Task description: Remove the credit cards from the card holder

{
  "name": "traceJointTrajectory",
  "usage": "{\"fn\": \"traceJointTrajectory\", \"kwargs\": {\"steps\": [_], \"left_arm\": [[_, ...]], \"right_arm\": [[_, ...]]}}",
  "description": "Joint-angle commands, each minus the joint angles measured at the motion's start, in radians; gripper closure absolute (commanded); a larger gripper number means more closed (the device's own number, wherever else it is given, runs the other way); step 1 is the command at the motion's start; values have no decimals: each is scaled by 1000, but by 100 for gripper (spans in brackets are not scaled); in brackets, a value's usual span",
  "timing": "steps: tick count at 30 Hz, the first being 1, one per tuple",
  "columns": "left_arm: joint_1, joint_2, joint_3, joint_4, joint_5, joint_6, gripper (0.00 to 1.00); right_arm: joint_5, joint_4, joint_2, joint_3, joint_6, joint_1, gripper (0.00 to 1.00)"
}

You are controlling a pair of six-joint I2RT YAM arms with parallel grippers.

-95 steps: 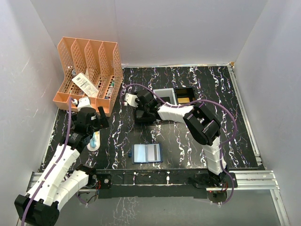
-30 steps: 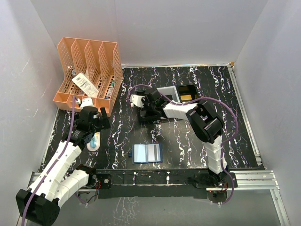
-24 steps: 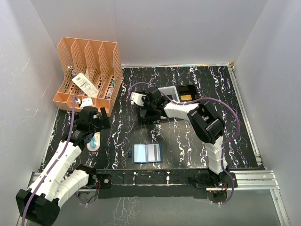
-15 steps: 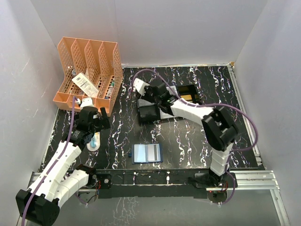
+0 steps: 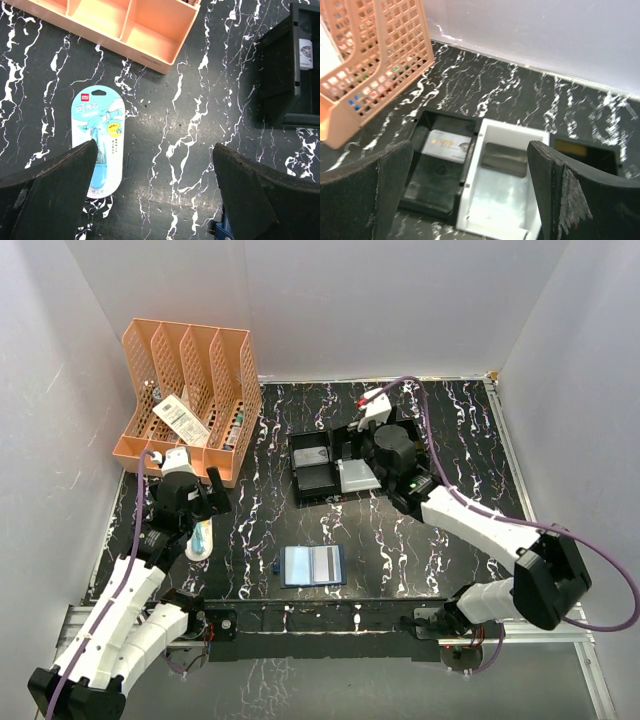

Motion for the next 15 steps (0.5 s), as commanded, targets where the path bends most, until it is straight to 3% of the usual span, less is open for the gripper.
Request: {"fn": "traceJointTrajectory", "kwargs": {"steps": [1, 6, 8, 11, 15], "left_arm": [[3, -34, -11, 7, 36, 19, 1], [4, -43, -29, 16, -55, -22, 1], [3, -43, -30, 28, -95, -47, 1], [3, -42, -45, 54, -115, -53, 1], [3, -53, -46, 71, -92, -62, 1]], "right_arm": [[-19, -63, -96, -55, 301, -1, 2], [-97, -178, -176, -117, 569, 0, 2], [-188, -154, -214, -163, 636, 0, 2], [-400, -89, -297, -245, 591, -2, 2], [-382, 11, -392, -379, 759, -3, 2]]}}
